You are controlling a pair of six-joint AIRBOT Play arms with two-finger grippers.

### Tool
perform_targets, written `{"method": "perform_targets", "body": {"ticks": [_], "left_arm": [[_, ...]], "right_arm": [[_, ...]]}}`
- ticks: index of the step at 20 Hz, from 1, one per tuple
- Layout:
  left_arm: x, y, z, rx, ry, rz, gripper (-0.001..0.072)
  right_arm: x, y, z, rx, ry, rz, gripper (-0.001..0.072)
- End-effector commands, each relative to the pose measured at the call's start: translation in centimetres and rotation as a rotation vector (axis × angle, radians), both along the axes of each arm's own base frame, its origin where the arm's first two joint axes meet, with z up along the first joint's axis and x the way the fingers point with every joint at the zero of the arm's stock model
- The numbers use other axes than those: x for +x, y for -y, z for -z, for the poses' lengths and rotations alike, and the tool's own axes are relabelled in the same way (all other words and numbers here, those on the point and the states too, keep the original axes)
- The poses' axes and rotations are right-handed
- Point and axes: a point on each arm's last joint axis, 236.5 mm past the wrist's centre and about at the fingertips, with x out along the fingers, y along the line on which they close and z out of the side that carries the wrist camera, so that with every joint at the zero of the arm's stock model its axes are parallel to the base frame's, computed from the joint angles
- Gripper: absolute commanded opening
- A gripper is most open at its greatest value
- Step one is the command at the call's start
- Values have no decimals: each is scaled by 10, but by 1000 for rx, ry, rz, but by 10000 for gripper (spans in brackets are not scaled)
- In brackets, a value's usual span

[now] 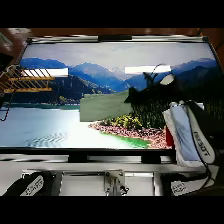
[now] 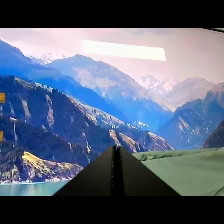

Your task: Fold the shirts.

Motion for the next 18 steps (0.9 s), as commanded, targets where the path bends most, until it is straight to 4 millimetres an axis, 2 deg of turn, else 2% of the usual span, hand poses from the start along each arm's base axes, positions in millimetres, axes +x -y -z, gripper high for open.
{"method": "perform_targets", "body": {"ticks": [1,2,4,7,9,11,12,14,17,18], "left_arm": [[-1,1,2,13,-5,12,37],[-1,1,3,26,-1,19,37],[-1,1,4,29,-2,21,37],[0,1,5,61,6,38,37],[0,1,15,67,-11,45,37],[-7,6,29,64,-67,73,37],[-11,8,35,65,-93,88,37],[-18,12,42,66,-131,112,37],[-19,13,42,66,-132,113,37],[-18,13,42,66,-132,113,37]], "right_arm": [[18,65,-107,-33,151,146,76],[16,92,-128,-78,169,203,76],[0,150,-162,-188,188,314,76],[-29,226,-199,-315,218,470,76],[-44,268,-214,-372,229,581,76],[-57,302,-223,-390,228,675,76],[-65,318,-224,-398,214,716,76],[-82,335,-218,-394,151,756,76],[-110,325,-210,-382,50,708,76],[-125,324,-203,-412,-10,690,76]]}}
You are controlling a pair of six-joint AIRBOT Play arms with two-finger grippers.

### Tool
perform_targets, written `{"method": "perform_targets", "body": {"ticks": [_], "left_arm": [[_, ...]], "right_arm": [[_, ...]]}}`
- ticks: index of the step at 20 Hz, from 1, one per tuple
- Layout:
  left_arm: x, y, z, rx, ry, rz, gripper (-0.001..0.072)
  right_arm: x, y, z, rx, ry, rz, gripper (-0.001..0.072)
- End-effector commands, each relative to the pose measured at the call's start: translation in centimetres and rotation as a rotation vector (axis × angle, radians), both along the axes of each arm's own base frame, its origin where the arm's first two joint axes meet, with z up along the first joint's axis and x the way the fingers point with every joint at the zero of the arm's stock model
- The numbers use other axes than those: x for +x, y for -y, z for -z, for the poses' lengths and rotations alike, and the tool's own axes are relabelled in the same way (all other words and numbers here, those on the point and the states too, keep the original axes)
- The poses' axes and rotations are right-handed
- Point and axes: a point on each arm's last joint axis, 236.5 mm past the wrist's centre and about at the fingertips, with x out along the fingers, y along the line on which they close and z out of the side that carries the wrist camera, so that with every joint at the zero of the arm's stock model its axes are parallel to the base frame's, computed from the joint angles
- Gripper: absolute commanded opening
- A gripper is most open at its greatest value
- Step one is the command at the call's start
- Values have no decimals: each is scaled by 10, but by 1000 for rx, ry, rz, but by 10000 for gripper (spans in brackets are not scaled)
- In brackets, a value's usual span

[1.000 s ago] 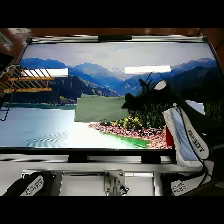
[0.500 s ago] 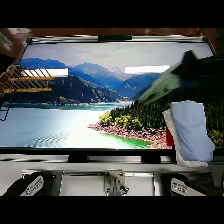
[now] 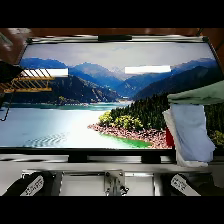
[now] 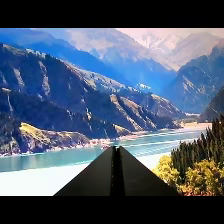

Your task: Fold the shirts.

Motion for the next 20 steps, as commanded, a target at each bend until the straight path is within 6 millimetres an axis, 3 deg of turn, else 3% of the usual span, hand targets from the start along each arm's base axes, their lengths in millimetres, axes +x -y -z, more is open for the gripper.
{"method": "perform_targets", "body": {"ticks": [1,4,6,11,17,20], "left_arm": [[-3,2,4,4,-17,13,37],[-3,1,3,5,-12,11,37],[-3,1,3,8,-10,13,37],[-3,2,3,25,-5,27,37],[-1,1,2,24,4,21,37],[-1,1,2,24,4,21,37]], "right_arm": [[-47,8,12,-5,-162,51,76],[-67,30,12,-71,-211,202,76],[-75,30,21,-64,-244,228,76],[-121,-2,80,23,-399,243,77],[-199,-9,152,-9,-662,343,77],[-221,-20,185,33,-785,326,89]]}}
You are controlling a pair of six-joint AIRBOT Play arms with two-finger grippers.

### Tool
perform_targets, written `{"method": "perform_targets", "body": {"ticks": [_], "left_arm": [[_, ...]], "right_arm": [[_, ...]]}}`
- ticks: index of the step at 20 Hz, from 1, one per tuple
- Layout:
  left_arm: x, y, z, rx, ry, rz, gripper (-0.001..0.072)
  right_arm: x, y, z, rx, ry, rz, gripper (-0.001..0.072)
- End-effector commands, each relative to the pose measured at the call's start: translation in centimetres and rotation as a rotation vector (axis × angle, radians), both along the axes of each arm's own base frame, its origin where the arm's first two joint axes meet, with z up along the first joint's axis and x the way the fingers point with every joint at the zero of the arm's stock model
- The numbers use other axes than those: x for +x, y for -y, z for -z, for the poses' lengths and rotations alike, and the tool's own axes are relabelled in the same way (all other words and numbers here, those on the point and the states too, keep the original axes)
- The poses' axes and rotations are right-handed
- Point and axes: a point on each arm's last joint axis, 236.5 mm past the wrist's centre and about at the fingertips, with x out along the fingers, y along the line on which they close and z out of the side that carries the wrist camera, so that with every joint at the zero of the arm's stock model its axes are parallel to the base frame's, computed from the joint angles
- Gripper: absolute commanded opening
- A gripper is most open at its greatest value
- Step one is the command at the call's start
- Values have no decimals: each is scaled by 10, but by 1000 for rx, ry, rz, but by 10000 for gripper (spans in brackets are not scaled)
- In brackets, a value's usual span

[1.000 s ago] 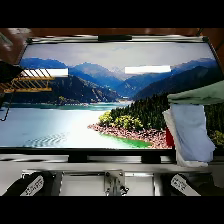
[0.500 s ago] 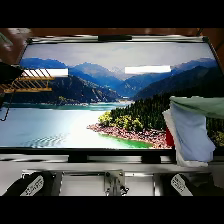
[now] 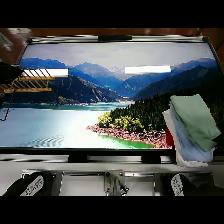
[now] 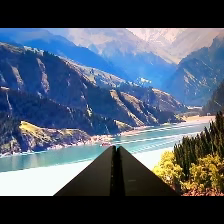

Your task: Fold the shirts.

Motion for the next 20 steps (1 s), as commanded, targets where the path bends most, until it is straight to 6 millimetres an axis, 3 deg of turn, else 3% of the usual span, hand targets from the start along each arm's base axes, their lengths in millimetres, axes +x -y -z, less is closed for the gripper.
{"method": "perform_targets", "body": {"ticks": [1,5,6,7,8,10,11,13,15,17,18,20], "left_arm": [[1,-1,0,0,3,-3,37],[4,-1,-5,-9,26,-12,37],[5,-2,-6,-9,31,-16,38],[6,-2,-7,-11,36,-17,37],[6,-2,-8,-12,37,-18,37],[8,-3,-7,-14,39,-21,38],[10,-3,-7,-15,41,-25,38],[13,-4,-3,-17,30,-25,38],[17,-5,4,-20,13,-25,38],[21,-3,12,-25,-10,-17,38],[22,0,16,-26,-21,-6,38],[26,11,25,-21,-45,26,37]], "right_arm": [[-55,-31,35,132,-234,2,95],[-66,-20,36,82,-280,16,98],[-68,-18,36,74,-287,9,249],[-68,-18,36,75,-286,-22,579],[-66,-19,36,82,-278,-44,620],[-54,-21,26,83,-222,-50,620],[-49,-13,14,47,-195,-45,620],[-46,19,-18,-100,-174,-8,618],[-20,46,-59,-207,-84,-76,618],[11,60,-91,-241,-1,-123,617],[37,60,-103,-228,76,-166,616],[107,36,-122,-146,309,-274,614]]}}
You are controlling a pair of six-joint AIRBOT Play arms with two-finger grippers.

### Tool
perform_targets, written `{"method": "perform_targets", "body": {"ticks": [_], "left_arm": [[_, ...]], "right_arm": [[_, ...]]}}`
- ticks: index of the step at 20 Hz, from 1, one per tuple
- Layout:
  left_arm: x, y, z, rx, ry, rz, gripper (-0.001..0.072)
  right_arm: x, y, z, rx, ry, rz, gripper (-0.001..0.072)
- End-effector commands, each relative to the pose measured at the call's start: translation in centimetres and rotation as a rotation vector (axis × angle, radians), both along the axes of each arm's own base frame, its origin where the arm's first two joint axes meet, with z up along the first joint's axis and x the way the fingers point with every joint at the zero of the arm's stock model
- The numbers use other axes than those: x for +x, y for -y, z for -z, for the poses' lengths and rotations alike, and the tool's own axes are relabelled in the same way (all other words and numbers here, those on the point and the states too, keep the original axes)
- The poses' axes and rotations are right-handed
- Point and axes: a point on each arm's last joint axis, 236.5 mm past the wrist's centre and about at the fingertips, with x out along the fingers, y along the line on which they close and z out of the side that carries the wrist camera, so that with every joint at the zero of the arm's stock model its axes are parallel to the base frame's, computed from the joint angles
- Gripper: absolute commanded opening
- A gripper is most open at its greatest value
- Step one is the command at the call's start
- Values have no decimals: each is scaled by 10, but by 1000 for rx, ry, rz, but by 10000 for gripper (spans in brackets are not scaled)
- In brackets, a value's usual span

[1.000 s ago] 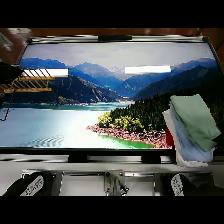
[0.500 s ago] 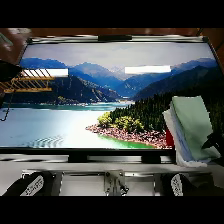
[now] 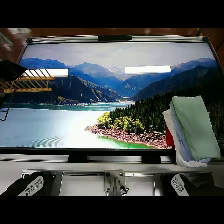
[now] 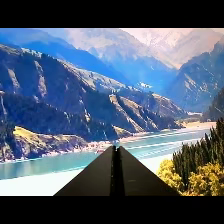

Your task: Fold the shirts.

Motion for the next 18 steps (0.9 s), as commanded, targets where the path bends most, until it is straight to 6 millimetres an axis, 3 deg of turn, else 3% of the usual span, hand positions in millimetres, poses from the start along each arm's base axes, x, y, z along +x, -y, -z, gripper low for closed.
{"method": "perform_targets", "body": {"ticks": [1,3,4,6,7,8,9,10,12,15,18], "left_arm": [[7,14,23,36,-53,45,36],[12,19,68,151,-180,44,36],[11,22,93,208,-266,35,36],[-2,30,152,360,-471,37,36],[-13,36,179,439,-578,53,70],[-23,44,200,480,-662,70,304],[-34,54,217,505,-735,104,648],[-40,61,227,522,-772,126,711],[-40,69,231,521,-777,126,711],[-34,70,228,513,-748,121,711],[-34,71,228,512,-745,123,711]], "right_arm": [[106,-35,-45,84,318,-236,613],[172,-83,-51,97,451,-371,612],[198,-119,-45,103,465,-451,612],[221,-190,-9,78,368,-646,613],[218,-217,18,30,256,-745,614],[211,-233,40,-18,152,-818,615],[205,-244,57,-53,66,-876,616],[199,-254,71,-70,0,-931,616],[195,-267,83,-77,-50,-1001,615],[194,-276,84,-62,-41,-1019,615],[195,-274,84,-71,-43,-1018,616]]}}
